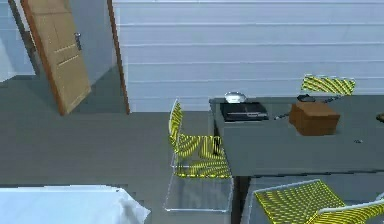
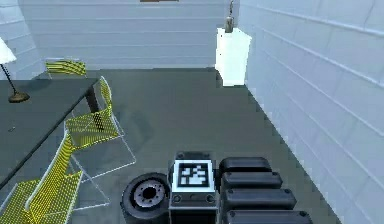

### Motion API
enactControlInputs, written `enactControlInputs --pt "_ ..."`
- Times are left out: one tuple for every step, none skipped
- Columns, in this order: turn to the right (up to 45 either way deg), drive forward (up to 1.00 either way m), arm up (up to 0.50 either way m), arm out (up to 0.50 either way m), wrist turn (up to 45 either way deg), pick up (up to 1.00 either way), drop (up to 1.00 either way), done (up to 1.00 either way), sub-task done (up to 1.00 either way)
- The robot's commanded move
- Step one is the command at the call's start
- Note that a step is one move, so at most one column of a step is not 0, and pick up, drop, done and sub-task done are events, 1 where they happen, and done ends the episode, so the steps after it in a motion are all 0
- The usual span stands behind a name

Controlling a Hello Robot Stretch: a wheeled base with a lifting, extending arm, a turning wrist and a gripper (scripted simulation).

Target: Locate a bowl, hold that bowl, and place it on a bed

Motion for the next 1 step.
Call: enactControlInputs --pt "-45.0 0.00 0.00 0.00 0.0 0.00 0.00 0.00 0.00"
